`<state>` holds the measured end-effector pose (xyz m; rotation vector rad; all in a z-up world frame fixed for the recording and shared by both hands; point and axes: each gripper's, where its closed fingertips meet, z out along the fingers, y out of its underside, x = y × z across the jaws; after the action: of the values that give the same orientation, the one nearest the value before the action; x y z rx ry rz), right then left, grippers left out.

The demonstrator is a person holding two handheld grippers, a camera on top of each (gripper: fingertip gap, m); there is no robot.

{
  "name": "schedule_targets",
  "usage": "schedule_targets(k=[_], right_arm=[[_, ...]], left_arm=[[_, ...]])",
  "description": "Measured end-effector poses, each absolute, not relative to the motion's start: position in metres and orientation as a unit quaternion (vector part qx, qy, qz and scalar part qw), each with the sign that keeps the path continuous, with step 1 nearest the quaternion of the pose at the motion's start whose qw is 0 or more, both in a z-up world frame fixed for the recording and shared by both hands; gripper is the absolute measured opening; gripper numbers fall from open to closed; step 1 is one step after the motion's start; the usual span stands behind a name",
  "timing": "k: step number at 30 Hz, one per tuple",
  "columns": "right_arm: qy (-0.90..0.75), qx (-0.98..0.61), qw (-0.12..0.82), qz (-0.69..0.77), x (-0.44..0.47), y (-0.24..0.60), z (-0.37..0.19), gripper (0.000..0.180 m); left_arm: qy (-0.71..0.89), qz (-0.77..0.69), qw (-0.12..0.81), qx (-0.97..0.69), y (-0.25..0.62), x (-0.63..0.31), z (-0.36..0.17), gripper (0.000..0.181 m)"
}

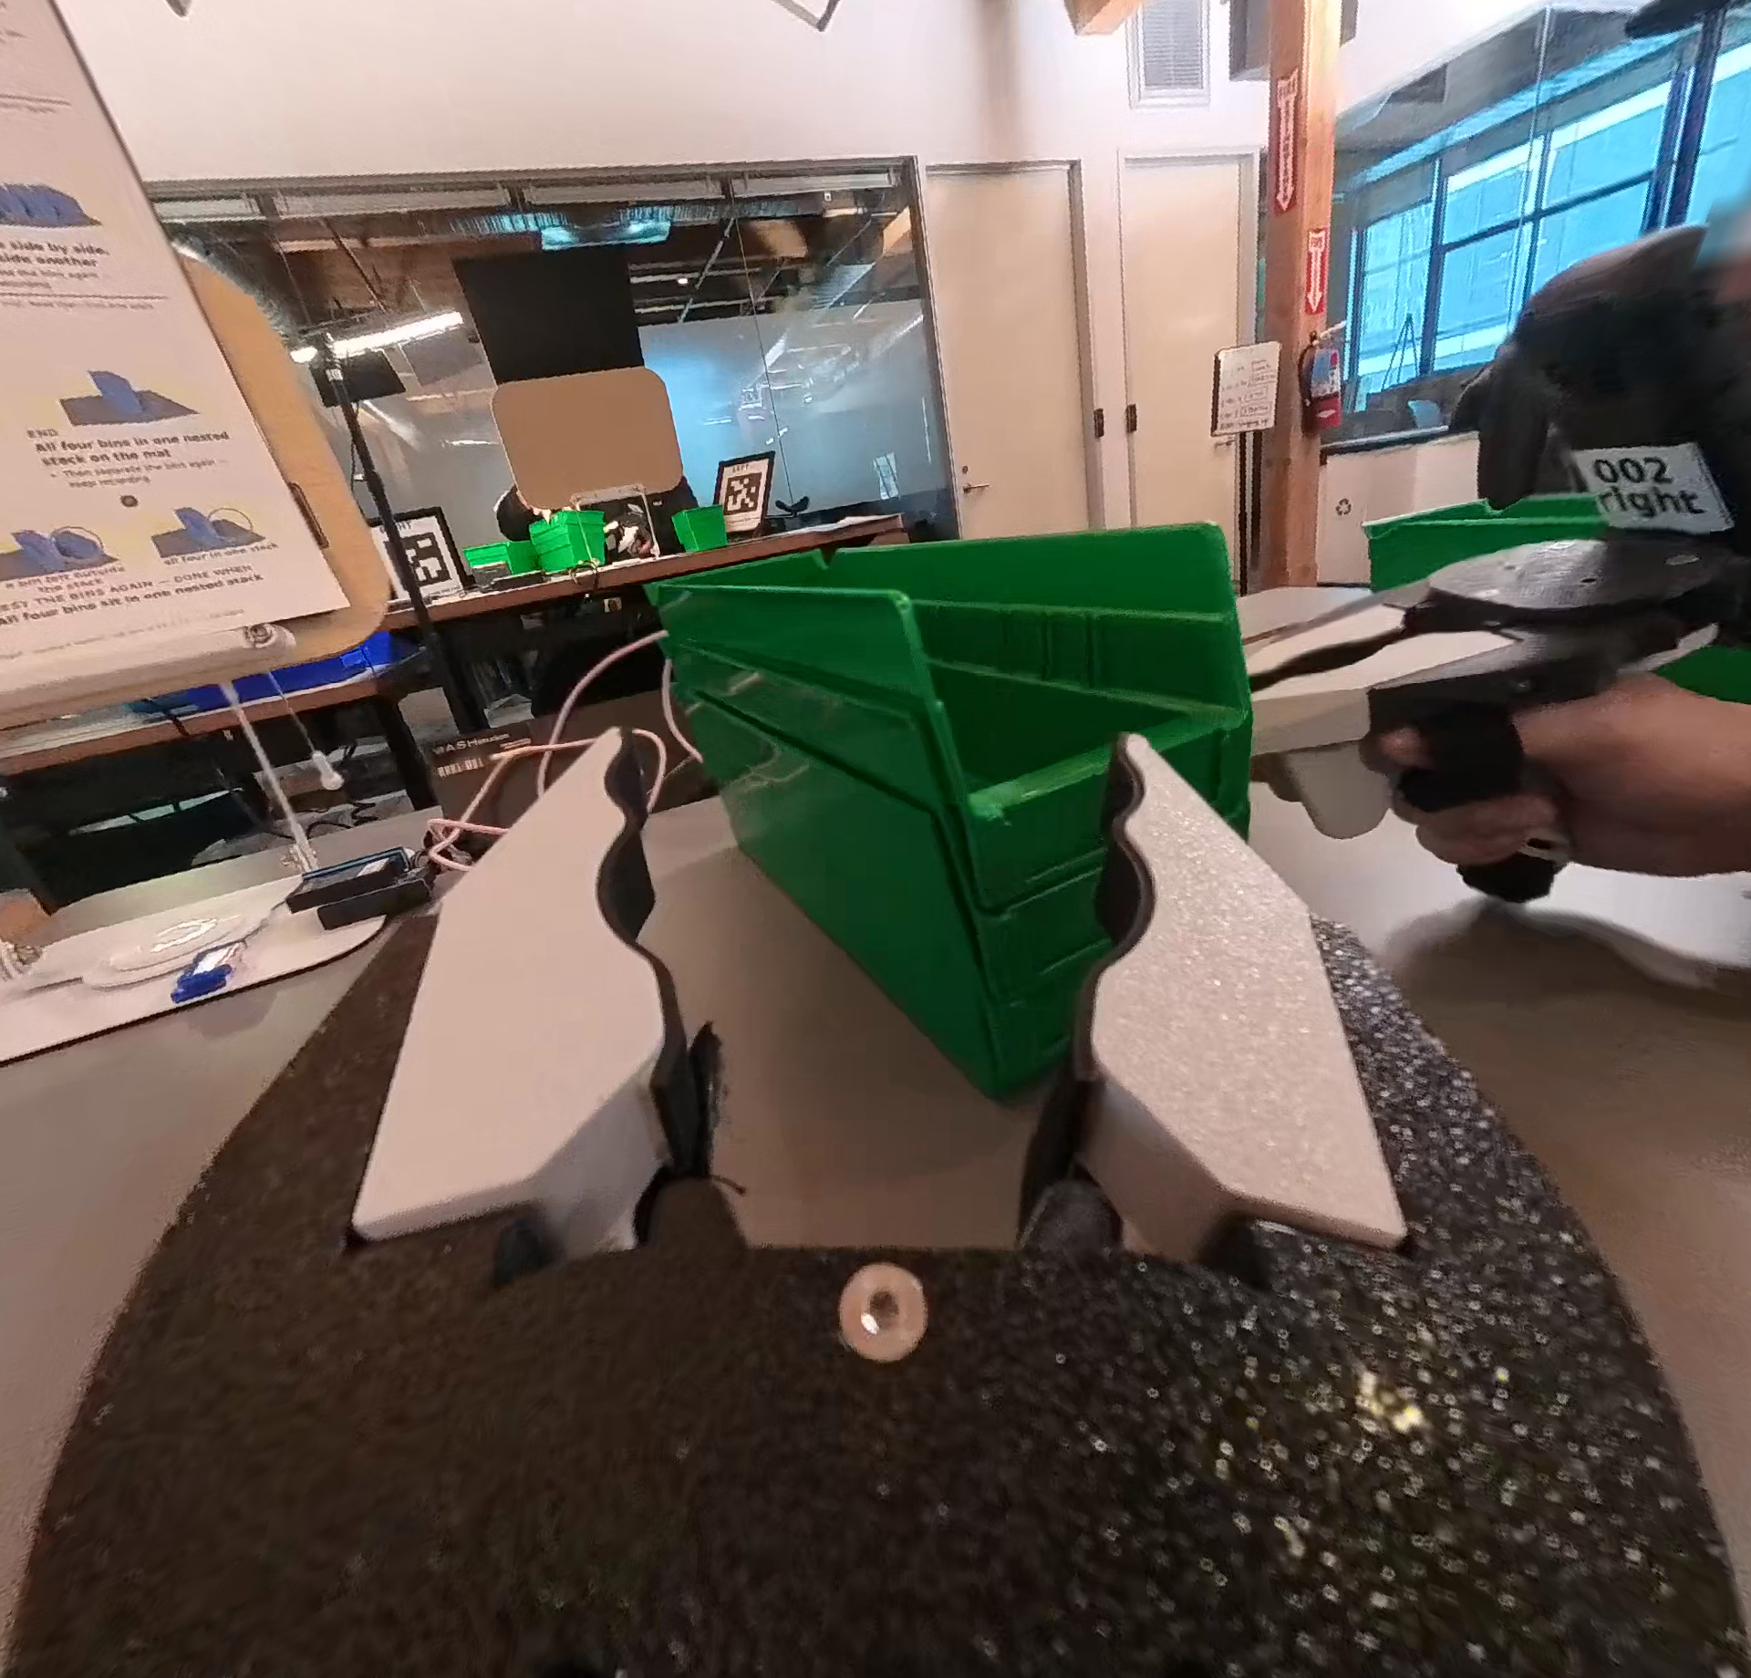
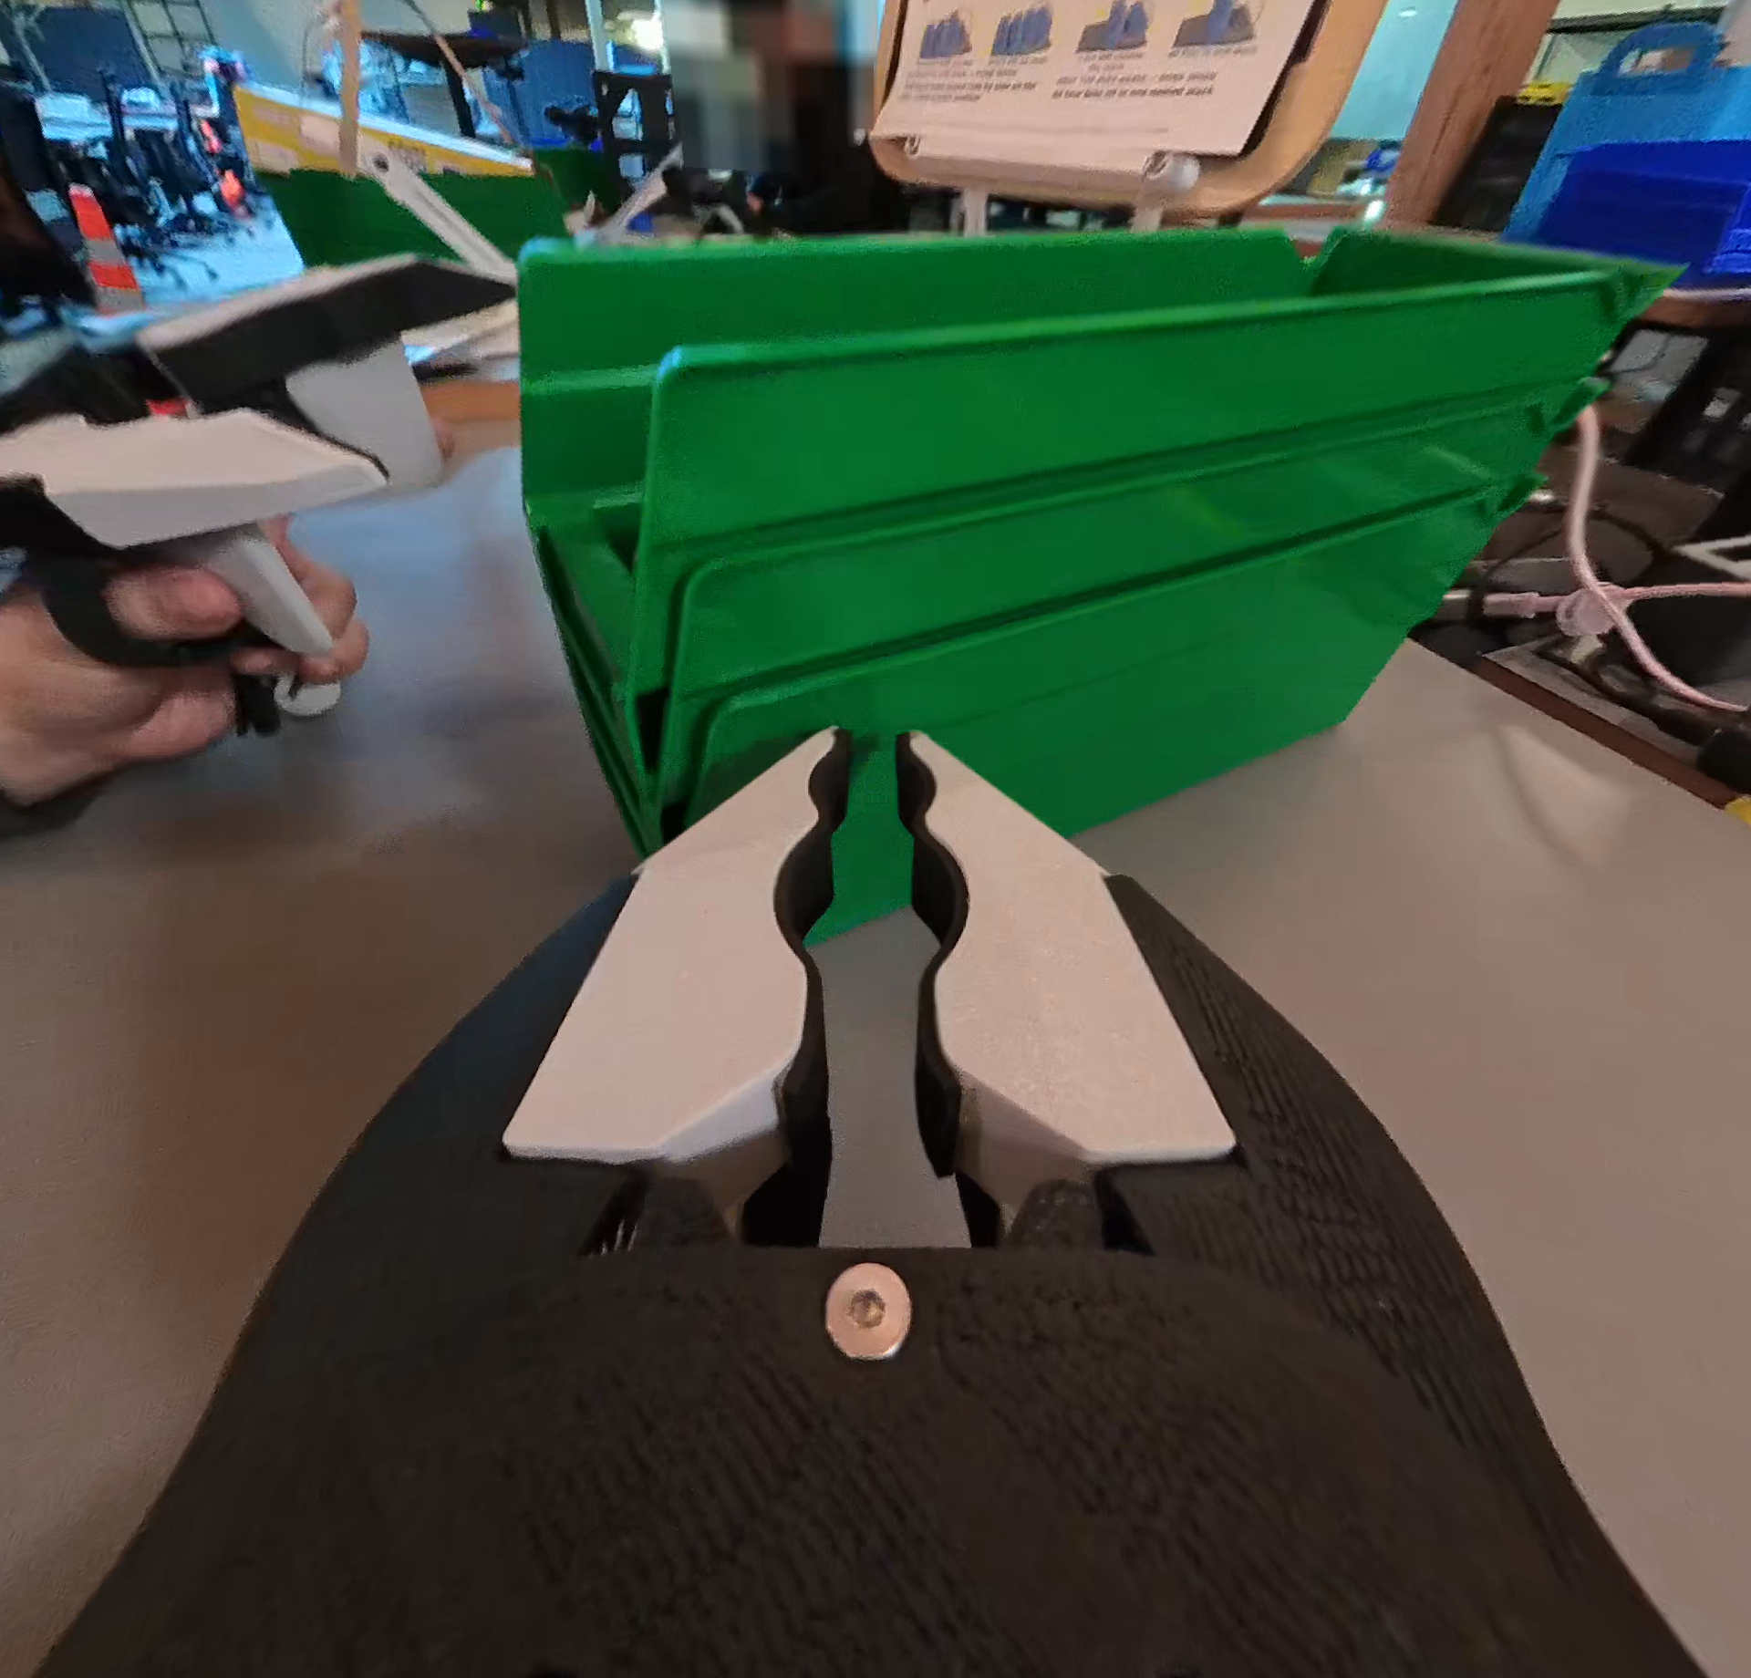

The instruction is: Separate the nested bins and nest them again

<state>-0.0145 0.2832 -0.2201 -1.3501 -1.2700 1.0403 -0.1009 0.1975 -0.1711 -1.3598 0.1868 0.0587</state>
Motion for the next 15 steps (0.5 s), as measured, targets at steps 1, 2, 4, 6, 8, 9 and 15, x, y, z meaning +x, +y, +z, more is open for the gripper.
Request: schedule_targets(k=[1, 2, 4, 6, 8, 9, 15], right_arm=[[-0.513, -0.557, 0.494, 0.427, -0.013, 0.285, -0.212, 0.011], [-0.506, -0.557, 0.51, 0.418, -0.008, 0.289, -0.202, 0.014], [-0.493, -0.549, 0.569, 0.361, 0.012, 0.304, -0.177, 0.019], [-0.476, -0.546, 0.641, 0.254, 0.048, 0.328, -0.151, 0.023], [-0.44, -0.55, 0.701, 0.116, 0.1, 0.356, -0.127, 0.026], [-0.413, -0.555, 0.721, 0.04, 0.132, 0.37, -0.117, 0.027], [-0.216, -0.682, 0.678, -0.168, 0.333, 0.424, -0.127, 0.028]], left_arm=[[0.08, 0.024, 0.778, -0.622, 0.196, -0.103, -0.169, 0.095], [0.074, 0.022, 0.783, -0.617, 0.194, -0.105, -0.166, 0.094], [0.065, 0.019, 0.789, -0.611, 0.192, -0.109, -0.163, 0.093], [0.06, 0.016, 0.787, -0.613, 0.193, -0.111, -0.164, 0.093], [0.058, 0.014, 0.786, -0.615, 0.193, -0.111, -0.165, 0.093], [0.059, 0.013, 0.786, -0.615, 0.193, -0.111, -0.165, 0.093], [0.058, 0.013, 0.782, -0.62, 0.194, -0.111, -0.168, 0.093]])
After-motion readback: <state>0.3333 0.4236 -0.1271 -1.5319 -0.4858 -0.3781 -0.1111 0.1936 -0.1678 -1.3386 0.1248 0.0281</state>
